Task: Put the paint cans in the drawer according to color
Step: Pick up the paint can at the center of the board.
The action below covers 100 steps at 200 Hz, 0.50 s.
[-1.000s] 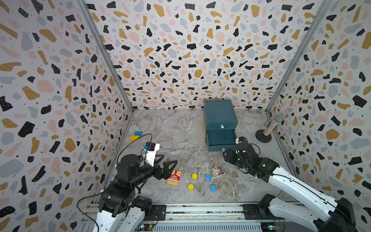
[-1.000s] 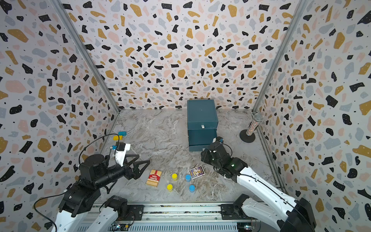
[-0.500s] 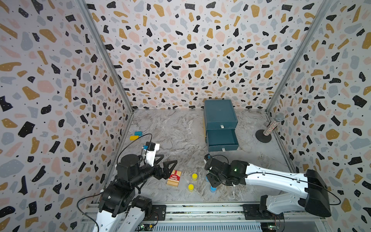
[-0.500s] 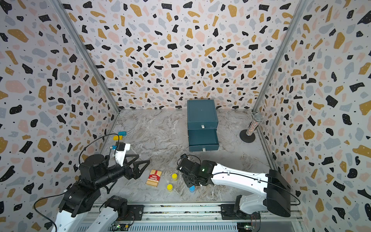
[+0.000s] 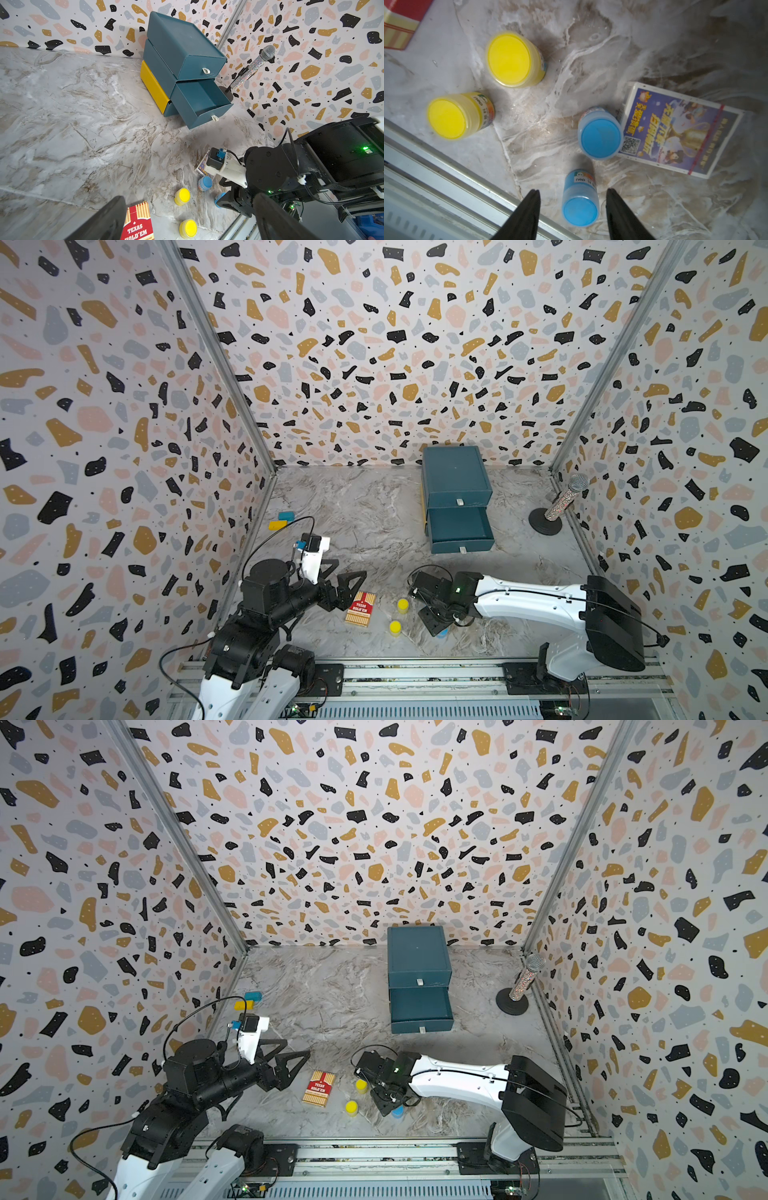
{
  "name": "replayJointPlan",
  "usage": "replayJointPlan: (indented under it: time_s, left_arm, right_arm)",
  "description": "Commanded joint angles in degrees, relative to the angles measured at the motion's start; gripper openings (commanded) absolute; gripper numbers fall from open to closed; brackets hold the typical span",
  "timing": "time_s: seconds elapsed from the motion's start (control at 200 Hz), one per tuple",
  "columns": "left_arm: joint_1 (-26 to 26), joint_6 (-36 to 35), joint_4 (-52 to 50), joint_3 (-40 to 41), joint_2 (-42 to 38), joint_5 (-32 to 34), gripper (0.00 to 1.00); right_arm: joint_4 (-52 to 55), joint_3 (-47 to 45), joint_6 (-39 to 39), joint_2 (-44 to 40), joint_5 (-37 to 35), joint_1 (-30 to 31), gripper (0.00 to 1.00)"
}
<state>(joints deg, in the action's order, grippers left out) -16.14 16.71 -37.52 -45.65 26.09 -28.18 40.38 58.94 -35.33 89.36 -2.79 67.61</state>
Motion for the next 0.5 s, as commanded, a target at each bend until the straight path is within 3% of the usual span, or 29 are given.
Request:
replayJointPlan:
  time_s: [0.0,0.496]
  left_arm:
    - [0.24,-0.03,1.22,0.34,-0.33,-0.18,0.98]
    - [0.26,-0.10,1.26,0.31,-0.53,-0.29,0.98]
  right_arm:
    - [0.40,2.97,1.01,1.43,-1.29,-1.05,0.56]
    - [3.82,8.17,2.31,7.96,-0.45,-4.39,0.54]
